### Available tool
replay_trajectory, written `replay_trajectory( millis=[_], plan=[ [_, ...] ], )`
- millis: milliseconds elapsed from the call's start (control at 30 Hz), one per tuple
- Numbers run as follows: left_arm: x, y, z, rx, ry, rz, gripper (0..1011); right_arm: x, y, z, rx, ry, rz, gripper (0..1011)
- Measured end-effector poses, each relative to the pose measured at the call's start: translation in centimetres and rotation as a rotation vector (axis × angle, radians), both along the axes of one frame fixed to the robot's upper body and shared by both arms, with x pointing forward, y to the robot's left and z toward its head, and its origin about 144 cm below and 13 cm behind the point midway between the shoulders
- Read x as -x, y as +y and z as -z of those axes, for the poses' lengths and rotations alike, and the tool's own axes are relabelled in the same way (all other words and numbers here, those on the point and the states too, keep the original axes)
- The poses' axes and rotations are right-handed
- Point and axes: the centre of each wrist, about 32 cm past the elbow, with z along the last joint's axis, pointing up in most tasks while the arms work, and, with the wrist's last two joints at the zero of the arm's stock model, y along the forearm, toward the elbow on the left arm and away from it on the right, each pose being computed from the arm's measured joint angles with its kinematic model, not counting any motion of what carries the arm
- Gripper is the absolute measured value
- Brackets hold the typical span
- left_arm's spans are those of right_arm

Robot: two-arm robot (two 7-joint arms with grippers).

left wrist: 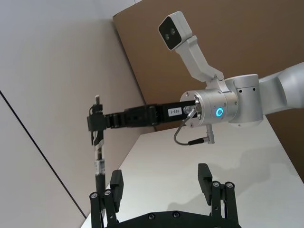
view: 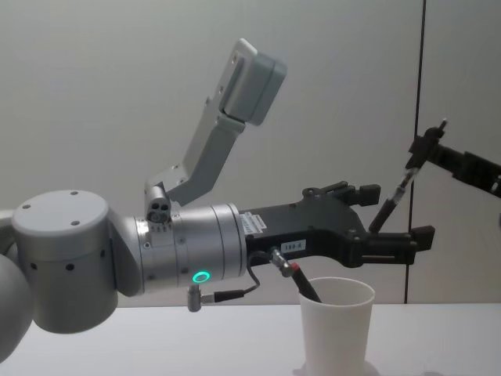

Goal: Place the pen into the pen holder.

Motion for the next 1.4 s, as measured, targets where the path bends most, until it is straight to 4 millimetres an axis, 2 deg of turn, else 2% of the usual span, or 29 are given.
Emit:
replay_trajectory(
  millis=[667,1400],
  plan=[
    [0.0,0.0,0.0,0.0,0.0,0.0,1004,-1.3,2.3,0.7,0.122,0.011,0.023,123],
    [0.0,0.0,0.0,0.0,0.0,0.0,1004,-2.1,2.9,1.7,0.157,0.042,-0.005,123]
  ],
)
